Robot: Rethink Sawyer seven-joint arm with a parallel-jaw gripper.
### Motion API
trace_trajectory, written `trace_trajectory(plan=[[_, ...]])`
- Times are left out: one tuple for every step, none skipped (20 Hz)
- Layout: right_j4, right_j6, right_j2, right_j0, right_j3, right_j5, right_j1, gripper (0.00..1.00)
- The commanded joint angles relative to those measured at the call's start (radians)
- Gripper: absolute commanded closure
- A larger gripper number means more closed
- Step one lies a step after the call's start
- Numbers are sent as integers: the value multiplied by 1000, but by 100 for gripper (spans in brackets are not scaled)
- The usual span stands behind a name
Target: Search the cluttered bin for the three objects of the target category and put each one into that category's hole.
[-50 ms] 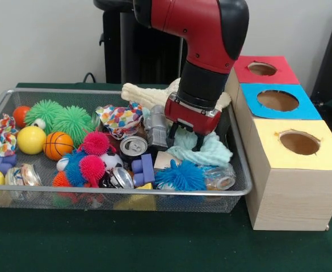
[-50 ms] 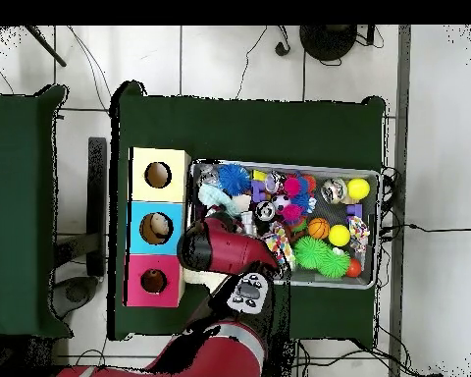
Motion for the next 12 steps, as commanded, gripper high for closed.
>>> trace_trajectory(plan=[[7, 69, 10, -64, -215, -75, 97, 0], [-6, 58, 17, -77, -221, -75, 96, 0], [-18, 48, 23, -89, -227, -72, 92, 0], [-31, 39, 29, -101, -228, -74, 86, 0], [-46, 30, 35, -112, -225, -71, 76, 0], [-66, 19, 48, -129, -218, -69, 64, 0], [-87, 10, 66, -149, -205, -66, 49, 0], [-109, -1, 85, -172, -192, -57, 31, 0], [-128, -5, 94, -186, -174, -52, 11, 0], [-148, -14, 100, -203, -160, -40, -9, 0], [-170, -24, 116, -224, -141, -27, -32, 0], [-190, -32, 123, -242, -127, -17, -53, 0]])
